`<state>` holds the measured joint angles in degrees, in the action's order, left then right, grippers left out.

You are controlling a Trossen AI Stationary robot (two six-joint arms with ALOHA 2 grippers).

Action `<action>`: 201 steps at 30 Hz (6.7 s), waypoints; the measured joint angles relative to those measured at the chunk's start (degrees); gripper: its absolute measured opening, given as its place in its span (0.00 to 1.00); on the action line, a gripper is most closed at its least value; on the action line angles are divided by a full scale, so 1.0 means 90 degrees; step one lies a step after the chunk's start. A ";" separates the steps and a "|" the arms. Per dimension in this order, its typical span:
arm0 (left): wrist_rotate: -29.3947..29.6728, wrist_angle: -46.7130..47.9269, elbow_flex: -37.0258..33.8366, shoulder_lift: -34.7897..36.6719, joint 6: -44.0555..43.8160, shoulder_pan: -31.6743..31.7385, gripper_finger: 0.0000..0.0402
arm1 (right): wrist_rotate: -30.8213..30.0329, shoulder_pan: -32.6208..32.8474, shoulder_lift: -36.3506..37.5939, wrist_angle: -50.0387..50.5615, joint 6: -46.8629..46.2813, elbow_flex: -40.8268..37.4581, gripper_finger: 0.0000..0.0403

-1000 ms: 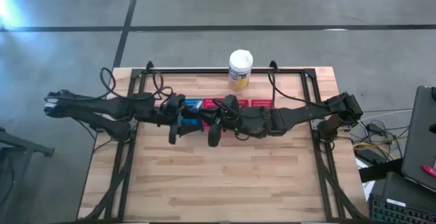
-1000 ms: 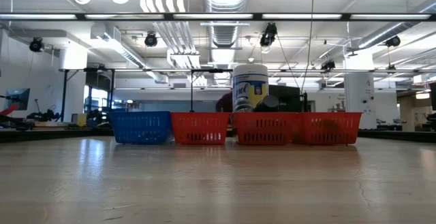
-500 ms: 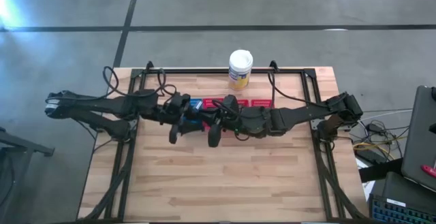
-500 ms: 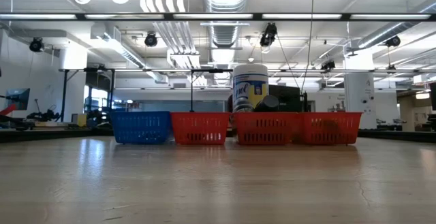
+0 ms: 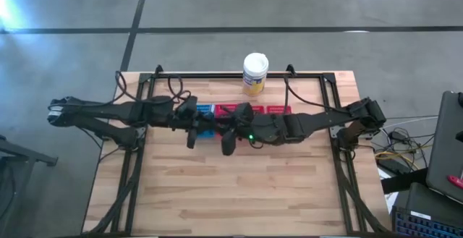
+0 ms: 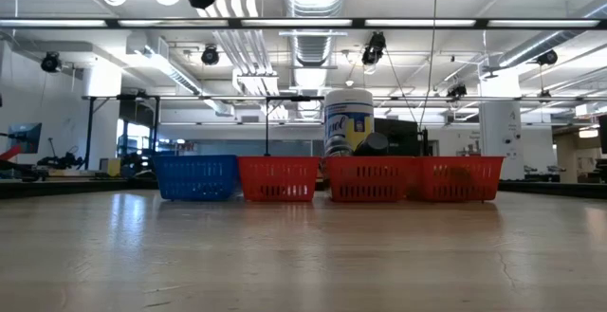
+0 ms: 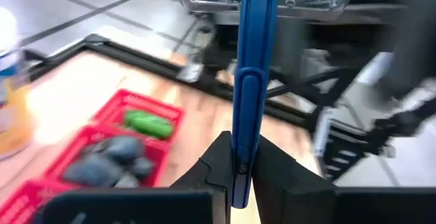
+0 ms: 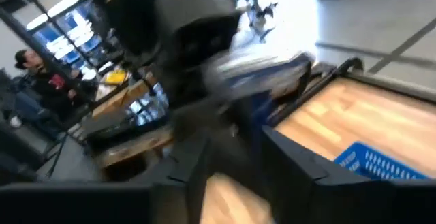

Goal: Pick & Place Travel size toiletries
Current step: Put the blue razor into the blue bin, then return to Home Position

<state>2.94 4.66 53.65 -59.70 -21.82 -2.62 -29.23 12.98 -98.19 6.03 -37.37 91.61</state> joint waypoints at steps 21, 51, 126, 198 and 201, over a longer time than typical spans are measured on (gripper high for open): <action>-0.0592 0.1876 -0.1566 0.0311 -0.2277 0.1495 0.09 | -0.0903 0.0166 0.0373 0.2596 -0.2120 0.0002 0.76; -0.1227 0.0295 -0.2851 -0.0960 -0.2917 0.2615 0.19 | -0.0922 0.0155 0.0368 0.2679 -0.2116 0.0002 0.63; -0.1331 0.1540 -0.2868 0.3825 -0.1409 0.2515 0.28 | 0.0880 -0.0714 1.0052 -0.2549 -0.0041 -1.0100 0.51; -0.1192 -0.0888 -0.5918 0.6621 -0.1410 0.9861 0.28 | 0.0962 -0.9381 1.0906 -0.1050 -0.0278 -1.0120 0.81; -0.0851 -0.0891 -0.5918 0.6627 -0.1405 0.9815 0.28 | 0.0962 -0.9620 1.0906 -0.1050 -0.0276 -1.0120 0.79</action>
<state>-4.72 -3.36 0.38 -0.05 -34.46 85.71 -20.58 -73.60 -0.03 -3.42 -39.86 0.54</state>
